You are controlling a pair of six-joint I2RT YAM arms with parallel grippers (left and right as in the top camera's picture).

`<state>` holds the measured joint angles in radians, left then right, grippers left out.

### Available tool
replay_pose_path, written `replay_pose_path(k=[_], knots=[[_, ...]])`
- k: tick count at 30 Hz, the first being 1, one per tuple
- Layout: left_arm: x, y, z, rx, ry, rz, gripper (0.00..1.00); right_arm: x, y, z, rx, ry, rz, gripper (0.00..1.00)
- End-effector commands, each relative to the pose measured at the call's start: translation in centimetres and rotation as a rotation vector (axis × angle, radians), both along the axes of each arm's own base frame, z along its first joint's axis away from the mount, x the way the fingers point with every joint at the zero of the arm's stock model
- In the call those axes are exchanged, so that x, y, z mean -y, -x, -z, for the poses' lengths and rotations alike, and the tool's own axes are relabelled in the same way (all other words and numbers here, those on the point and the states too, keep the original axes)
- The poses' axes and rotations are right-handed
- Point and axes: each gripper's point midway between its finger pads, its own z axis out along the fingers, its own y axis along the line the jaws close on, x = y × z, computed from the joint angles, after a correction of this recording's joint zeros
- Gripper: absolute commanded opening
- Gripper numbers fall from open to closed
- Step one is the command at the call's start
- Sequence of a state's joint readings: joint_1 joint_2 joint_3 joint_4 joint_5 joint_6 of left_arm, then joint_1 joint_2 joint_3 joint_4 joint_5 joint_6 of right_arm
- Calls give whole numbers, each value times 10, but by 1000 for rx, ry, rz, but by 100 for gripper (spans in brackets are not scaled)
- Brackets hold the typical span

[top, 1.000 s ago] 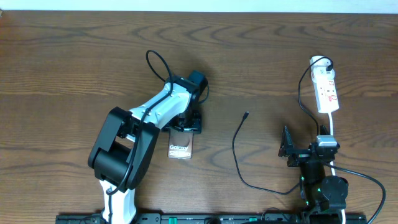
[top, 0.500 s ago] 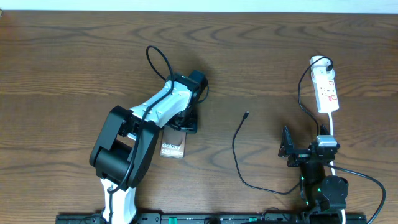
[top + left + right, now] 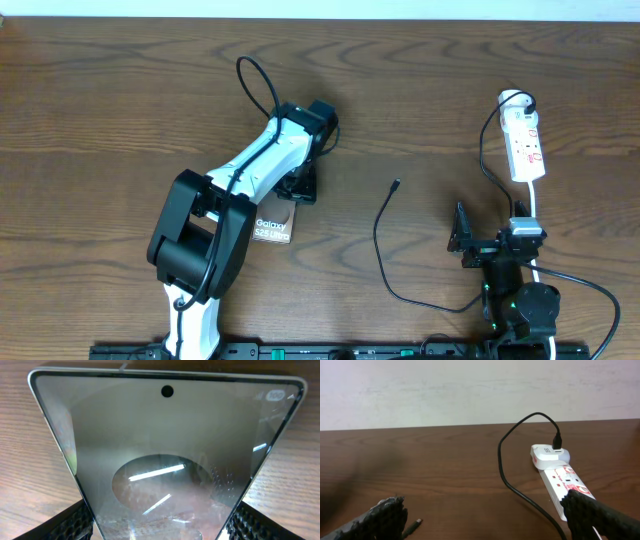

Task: Plug charger to phone and switch on socket
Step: 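Lift the phone with the left gripper and tilt it upright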

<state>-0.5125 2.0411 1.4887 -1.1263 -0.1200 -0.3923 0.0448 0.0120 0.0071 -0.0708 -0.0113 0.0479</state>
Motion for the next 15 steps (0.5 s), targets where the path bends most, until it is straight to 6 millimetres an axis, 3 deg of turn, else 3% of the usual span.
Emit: replay_pose_path(k=[1, 15], knots=[[7, -9, -16, 34, -13, 30, 33, -5, 1, 1, 1, 8, -22, 99], [32, 2, -24, -7, 76, 41, 33, -5, 1, 1, 1, 8, -21, 99]])
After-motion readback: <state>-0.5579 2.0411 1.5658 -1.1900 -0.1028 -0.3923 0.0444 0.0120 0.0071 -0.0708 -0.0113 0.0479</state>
